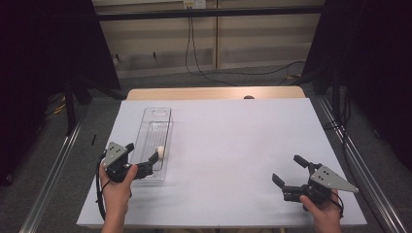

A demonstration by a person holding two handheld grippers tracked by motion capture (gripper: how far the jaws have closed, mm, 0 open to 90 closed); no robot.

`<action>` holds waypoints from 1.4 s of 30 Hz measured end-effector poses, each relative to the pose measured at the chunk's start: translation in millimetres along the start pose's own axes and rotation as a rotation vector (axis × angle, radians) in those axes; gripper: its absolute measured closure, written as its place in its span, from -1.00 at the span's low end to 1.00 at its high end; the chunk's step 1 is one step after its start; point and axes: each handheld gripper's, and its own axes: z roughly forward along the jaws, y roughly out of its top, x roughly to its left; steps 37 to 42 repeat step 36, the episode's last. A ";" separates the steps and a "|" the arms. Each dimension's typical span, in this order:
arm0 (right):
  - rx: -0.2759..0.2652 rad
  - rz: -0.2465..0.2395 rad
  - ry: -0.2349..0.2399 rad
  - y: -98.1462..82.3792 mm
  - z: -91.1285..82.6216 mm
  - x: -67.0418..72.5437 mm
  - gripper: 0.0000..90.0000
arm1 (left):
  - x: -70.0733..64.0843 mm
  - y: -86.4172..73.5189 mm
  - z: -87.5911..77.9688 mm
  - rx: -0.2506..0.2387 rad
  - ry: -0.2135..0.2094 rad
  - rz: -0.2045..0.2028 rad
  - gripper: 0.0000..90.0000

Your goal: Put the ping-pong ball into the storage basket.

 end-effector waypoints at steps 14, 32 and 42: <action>0.000 -0.002 -0.004 -0.3 0.2 -0.3 -0.98 | -0.1 -6.0 -6.8 -0.019 -0.013 -0.004 -0.94; -0.004 0.003 -0.001 -0.4 -0.3 -0.2 -0.98 | 0.8 -21.0 -17.4 -0.055 -0.023 -0.008 -0.95; -0.004 0.000 -0.002 -0.5 -0.4 -0.3 -0.98 | 1.5 -21.6 -17.8 -0.071 -0.025 -0.012 -0.95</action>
